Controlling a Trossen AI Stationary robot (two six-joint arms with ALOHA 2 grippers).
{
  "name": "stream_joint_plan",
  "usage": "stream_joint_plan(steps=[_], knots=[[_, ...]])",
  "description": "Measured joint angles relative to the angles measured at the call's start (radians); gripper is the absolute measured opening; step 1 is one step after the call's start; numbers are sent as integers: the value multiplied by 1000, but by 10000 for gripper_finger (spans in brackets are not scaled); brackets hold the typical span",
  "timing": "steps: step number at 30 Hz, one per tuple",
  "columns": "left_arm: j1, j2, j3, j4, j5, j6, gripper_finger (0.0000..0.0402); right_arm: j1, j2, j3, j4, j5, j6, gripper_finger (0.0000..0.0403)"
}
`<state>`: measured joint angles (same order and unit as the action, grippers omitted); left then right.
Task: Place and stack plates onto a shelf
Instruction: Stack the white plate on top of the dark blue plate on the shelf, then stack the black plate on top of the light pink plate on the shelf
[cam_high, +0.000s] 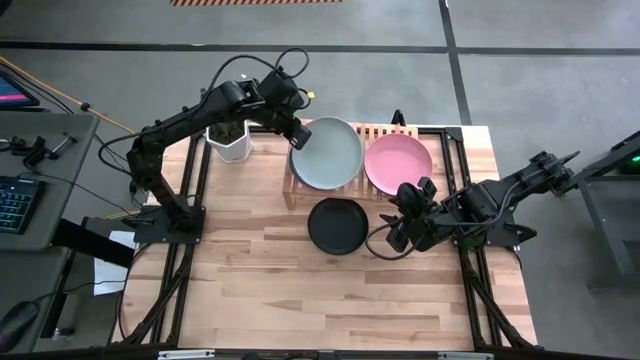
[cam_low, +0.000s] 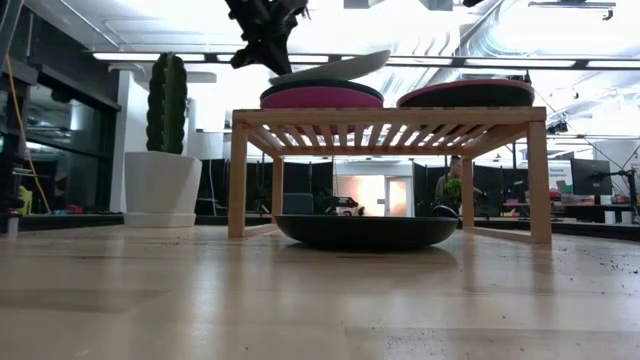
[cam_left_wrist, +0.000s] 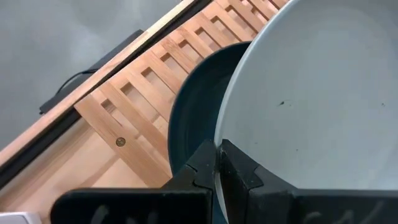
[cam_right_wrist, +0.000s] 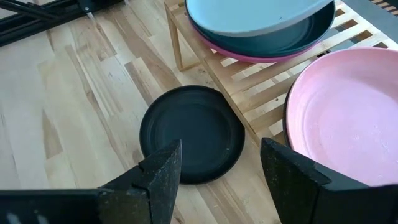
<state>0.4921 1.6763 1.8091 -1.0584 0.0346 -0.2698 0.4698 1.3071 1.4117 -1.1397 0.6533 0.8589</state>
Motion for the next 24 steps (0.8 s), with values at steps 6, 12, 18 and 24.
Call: stream_joint_plan(steps=[6, 12, 18, 24], knots=[[-1, 0, 0, 0, -27, 19, 14, 0, 0, 0, 0, -1, 0, 201], [0, -1, 0, 0, -47, 39, 55, 0, 0, 0, 0, -2, 0, 201], [-1, -2, 0, 2, -47, 51, 98, 0, 0, 0, 0, -2, 10, 201], [1, -51, 0, 14, -27, 64, 128, 0, 0, 0, 1, -3, 42, 201]])
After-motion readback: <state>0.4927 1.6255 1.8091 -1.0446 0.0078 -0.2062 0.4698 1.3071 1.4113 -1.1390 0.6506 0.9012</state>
